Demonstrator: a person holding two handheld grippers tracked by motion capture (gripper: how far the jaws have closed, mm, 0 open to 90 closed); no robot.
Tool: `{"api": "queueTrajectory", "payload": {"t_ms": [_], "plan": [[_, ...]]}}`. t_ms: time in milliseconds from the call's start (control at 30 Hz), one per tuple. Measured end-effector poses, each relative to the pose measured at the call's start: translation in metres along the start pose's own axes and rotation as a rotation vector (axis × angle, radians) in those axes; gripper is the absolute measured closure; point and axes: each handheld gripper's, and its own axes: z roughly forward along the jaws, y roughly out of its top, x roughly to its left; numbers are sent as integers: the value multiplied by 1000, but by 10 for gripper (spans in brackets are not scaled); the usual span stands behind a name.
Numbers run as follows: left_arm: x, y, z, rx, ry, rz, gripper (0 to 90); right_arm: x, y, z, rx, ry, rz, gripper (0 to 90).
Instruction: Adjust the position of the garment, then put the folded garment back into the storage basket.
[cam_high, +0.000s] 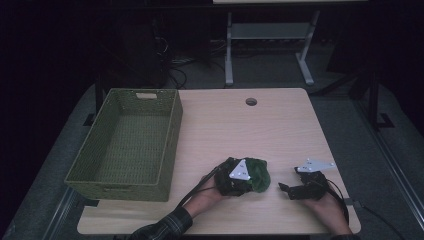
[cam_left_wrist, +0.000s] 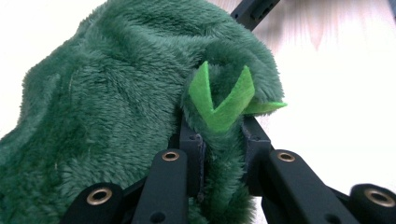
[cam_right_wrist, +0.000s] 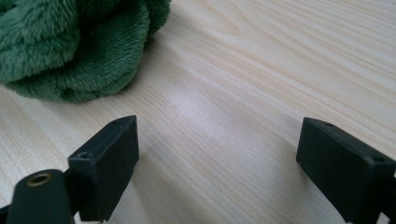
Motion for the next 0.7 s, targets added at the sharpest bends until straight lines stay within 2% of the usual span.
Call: {"api": "queueTrajectory", "payload": {"t_ms": [233,433,700], "plan": [[4,6,-14,-19,-18,-22,760,0,0,0,1,0,1,125],[8,15,-34,-58,-9,-53,760,0,0,0,1,0,2,125],[17,24,-56,-75,-11,-84,761,0,0,0,0,1,5,125]]}}
